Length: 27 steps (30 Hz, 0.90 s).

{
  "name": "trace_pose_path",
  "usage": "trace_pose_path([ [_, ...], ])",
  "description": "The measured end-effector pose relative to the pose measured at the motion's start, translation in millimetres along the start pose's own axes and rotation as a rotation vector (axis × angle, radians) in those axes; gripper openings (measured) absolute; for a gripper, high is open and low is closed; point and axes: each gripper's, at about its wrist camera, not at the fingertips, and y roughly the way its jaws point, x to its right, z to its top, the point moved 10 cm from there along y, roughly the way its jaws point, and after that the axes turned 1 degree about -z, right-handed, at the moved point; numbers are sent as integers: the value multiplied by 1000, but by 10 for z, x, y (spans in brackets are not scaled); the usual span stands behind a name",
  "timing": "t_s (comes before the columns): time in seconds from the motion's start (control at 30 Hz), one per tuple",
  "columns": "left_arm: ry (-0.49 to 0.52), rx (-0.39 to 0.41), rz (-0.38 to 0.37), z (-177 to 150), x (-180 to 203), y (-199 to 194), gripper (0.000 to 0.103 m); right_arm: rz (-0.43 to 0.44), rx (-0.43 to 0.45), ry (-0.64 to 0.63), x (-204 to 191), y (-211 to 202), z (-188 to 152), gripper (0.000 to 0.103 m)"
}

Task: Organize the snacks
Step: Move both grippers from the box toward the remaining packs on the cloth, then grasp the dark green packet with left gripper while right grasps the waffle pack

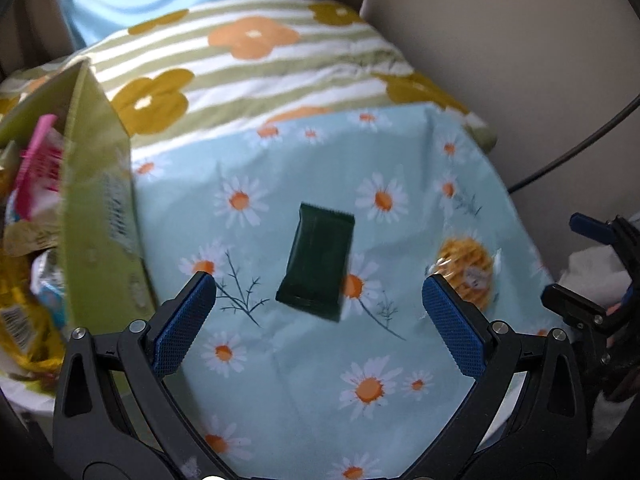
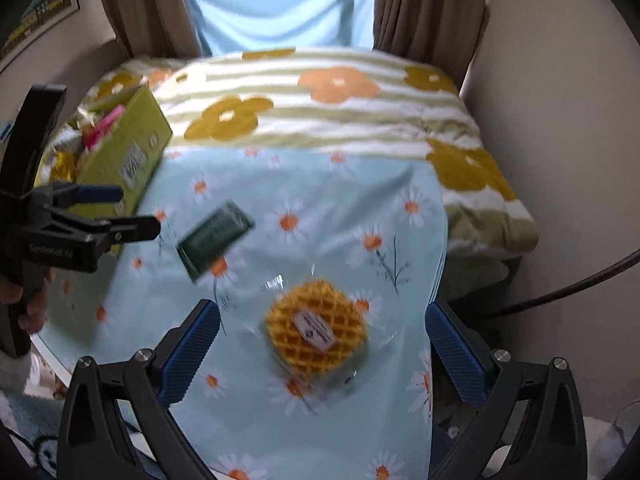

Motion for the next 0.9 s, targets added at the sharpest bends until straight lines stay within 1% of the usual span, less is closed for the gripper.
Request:
trace_pose_path([
  [0.07, 15, -34, 5, -39, 5, 161, 99, 8, -25, -29, 4, 112, -86, 102],
  [0.13, 26, -70, 3, -72, 16, 315, 94, 18, -45, -60, -3, 214, -148, 102],
  [0.2, 36, -103, 4, -103, 13, 458, 91, 35, -63, -83, -19, 290, -179, 102],
  [0.3, 45, -136, 0, -132, 23, 623, 90, 53, -98, -132, -57, 430, -234, 102],
  [0.37, 52, -153, -1, -137, 33, 711, 89, 48, -115, -177, -72, 519, -265, 102],
  [0.47, 66, -187, 8, -159, 30, 835, 83, 55, -148, -246, -115, 665, -319, 102],
  [0.53, 77, -202, 12, -165, 34, 901, 80, 65, -167, -276, -132, 738, -340, 102],
  [0.77, 137, -199, 38, -78, 28, 988, 78, 83, -214, -355, -140, 937, -393, 102],
  [0.9, 210, -208, 95, -49, 43, 1022, 67, 120, -227, -385, -157, 971, -407, 102],
])
